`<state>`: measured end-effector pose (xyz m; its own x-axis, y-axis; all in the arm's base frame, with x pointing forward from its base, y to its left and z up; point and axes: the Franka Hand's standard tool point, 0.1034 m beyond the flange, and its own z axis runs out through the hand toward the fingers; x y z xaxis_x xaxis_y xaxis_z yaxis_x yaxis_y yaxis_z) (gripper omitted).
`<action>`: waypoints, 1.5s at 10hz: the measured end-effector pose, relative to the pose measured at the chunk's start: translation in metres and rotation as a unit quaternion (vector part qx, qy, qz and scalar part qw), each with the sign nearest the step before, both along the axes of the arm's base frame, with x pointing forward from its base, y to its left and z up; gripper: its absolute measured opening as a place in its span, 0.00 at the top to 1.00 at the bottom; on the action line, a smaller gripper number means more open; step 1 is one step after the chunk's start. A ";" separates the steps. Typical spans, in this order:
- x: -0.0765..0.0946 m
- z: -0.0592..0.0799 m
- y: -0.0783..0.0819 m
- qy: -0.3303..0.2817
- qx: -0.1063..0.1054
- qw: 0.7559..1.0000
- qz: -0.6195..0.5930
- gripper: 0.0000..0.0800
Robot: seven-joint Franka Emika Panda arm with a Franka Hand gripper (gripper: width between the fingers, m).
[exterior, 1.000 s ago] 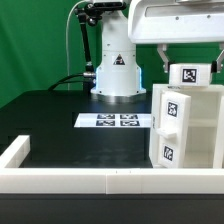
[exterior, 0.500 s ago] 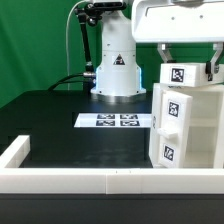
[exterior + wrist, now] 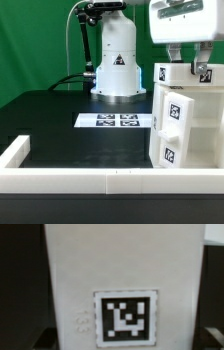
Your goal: Assemble cabinet
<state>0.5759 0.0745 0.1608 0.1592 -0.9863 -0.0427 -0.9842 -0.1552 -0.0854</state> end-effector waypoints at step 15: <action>0.007 0.014 0.020 0.000 0.092 0.951 -0.294 0.00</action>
Offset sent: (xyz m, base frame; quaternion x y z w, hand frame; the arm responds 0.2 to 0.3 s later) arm -0.0170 -0.0023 -0.0035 0.0038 0.0330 0.4223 0.9058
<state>0.5832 0.0949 0.1749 -0.4171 -0.8809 -0.2237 -0.8966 0.4391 -0.0574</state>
